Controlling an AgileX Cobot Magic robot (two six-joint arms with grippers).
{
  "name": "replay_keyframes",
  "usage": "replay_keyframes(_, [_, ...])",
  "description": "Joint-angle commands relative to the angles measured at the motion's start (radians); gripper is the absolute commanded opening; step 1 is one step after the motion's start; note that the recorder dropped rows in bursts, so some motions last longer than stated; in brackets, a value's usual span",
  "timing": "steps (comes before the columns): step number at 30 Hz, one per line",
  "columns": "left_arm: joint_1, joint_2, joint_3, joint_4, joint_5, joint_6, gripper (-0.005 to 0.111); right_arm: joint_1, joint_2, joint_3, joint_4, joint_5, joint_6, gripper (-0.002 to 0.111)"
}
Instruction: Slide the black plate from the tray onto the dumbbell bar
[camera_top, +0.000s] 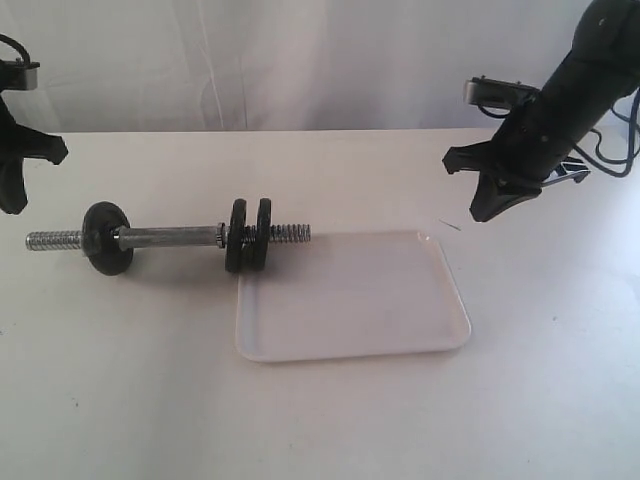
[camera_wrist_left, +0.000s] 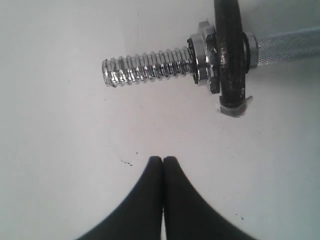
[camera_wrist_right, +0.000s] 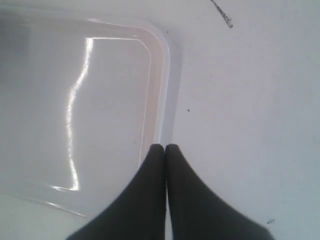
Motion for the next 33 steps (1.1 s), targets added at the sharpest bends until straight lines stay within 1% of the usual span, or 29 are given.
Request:
replay_keyframes(1, [0.003, -0.036, 0.042, -0.02, 0.008, -0.009, 0.0, -0.006, -0.061, 0.045, -0.007, -0.007, 0.006, 0.0])
replay_keyframes(5, [0.003, -0.089, 0.12, -0.02, -0.027, -0.009, 0.0, -0.006, -0.125, 0.1, -0.022, -0.033, 0.006, 0.0])
replay_keyframes(12, [0.003, -0.19, 0.208, -0.028, -0.024, -0.009, 0.0, -0.006, -0.222, 0.196, -0.023, -0.046, 0.006, 0.0])
replay_keyframes(15, [0.007, -0.225, 0.225, -0.041, 0.003, -0.009, 0.0, -0.006, -0.269, 0.238, -0.032, -0.046, 0.006, 0.0])
replay_keyframes(20, [0.046, -0.294, 0.284, -0.112, 0.018, -0.002, 0.0, -0.006, -0.374, 0.309, -0.064, -0.046, 0.013, 0.0])
replay_keyframes(24, [0.083, -0.361, 0.348, -0.068, 0.0, 0.011, 0.0, -0.006, -0.475, 0.351, -0.15, -0.055, 0.062, 0.0])
replay_keyframes(26, [0.091, -0.394, 0.374, -0.054, -0.003, 0.011, 0.0, -0.006, -0.514, 0.361, -0.182, -0.039, 0.09, 0.0])
replay_keyframes(29, [0.091, -0.457, 0.413, -0.042, 0.004, 0.025, 0.0, -0.006, -0.571, 0.373, -0.188, -0.004, 0.096, 0.0])
replay_keyframes(33, [0.091, -0.566, 0.466, -0.038, -0.021, 0.025, 0.0, -0.006, -0.67, 0.408, -0.188, 0.017, 0.117, 0.0])
